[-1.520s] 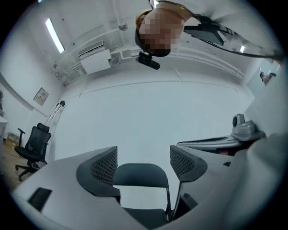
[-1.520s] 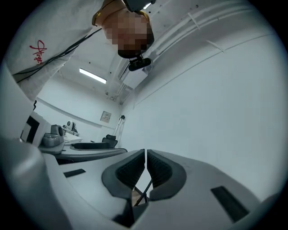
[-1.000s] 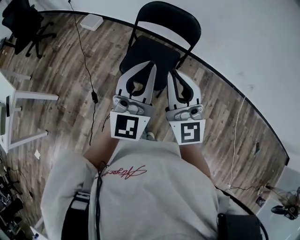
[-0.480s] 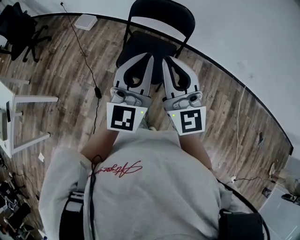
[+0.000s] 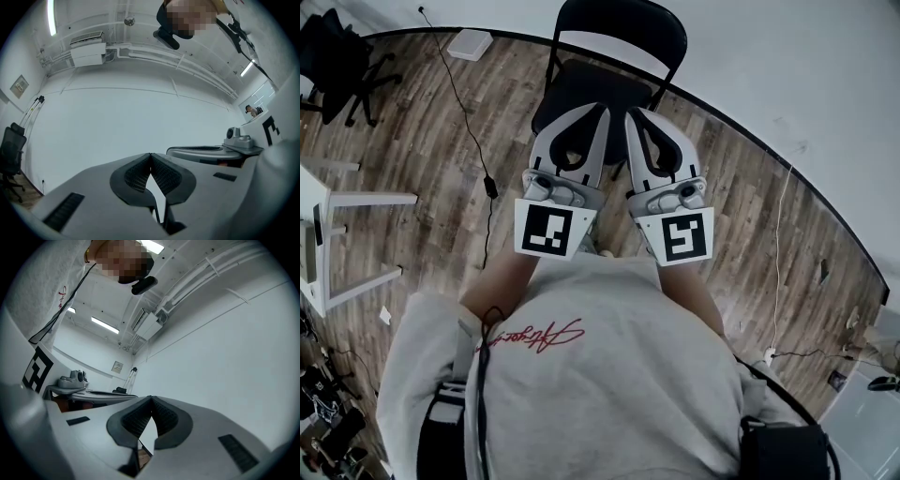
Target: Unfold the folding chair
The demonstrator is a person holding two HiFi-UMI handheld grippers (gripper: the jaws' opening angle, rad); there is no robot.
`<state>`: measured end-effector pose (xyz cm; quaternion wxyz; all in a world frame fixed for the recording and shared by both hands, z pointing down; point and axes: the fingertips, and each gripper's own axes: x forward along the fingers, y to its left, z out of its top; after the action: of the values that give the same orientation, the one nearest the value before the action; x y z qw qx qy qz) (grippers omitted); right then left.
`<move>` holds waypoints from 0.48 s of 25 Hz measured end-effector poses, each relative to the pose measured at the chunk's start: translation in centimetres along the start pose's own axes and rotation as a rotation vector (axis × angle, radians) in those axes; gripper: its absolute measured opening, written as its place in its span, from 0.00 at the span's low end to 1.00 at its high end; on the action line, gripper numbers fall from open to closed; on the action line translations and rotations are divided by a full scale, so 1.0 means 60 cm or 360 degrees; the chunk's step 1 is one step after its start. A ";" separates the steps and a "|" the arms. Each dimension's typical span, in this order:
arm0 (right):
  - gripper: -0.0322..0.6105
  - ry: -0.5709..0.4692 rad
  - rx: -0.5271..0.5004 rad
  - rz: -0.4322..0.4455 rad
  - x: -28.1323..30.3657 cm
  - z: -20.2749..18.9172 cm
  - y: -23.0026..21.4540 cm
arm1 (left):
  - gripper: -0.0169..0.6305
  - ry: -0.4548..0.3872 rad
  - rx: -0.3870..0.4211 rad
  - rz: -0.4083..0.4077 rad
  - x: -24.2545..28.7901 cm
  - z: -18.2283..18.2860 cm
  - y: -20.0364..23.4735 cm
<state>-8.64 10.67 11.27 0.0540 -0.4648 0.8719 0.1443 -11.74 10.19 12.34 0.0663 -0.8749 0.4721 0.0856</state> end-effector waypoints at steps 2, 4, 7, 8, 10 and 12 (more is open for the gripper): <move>0.08 0.0005 0.0003 -0.0002 -0.001 -0.001 -0.001 | 0.05 0.0004 0.0014 -0.0003 0.001 0.000 -0.003; 0.08 0.0005 0.0004 -0.0007 -0.001 -0.001 -0.002 | 0.05 0.0007 0.0017 0.0003 0.000 -0.002 -0.003; 0.08 0.0011 0.0008 -0.0014 -0.001 -0.001 -0.004 | 0.05 0.0008 0.0014 0.0017 -0.002 -0.002 -0.001; 0.08 0.0014 0.0010 -0.0016 -0.001 -0.001 -0.004 | 0.05 0.0009 0.0018 0.0017 -0.002 -0.002 -0.001; 0.08 0.0017 0.0016 -0.0019 0.000 -0.001 -0.007 | 0.05 0.0008 0.0027 0.0012 0.001 -0.001 -0.002; 0.08 0.0014 0.0021 -0.0019 -0.001 -0.001 -0.008 | 0.05 0.0004 0.0028 0.0011 0.003 0.000 -0.003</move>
<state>-8.22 10.45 11.22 0.0540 -0.4702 0.8703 0.1362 -11.47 10.16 12.32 0.0732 -0.8727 0.4760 0.0805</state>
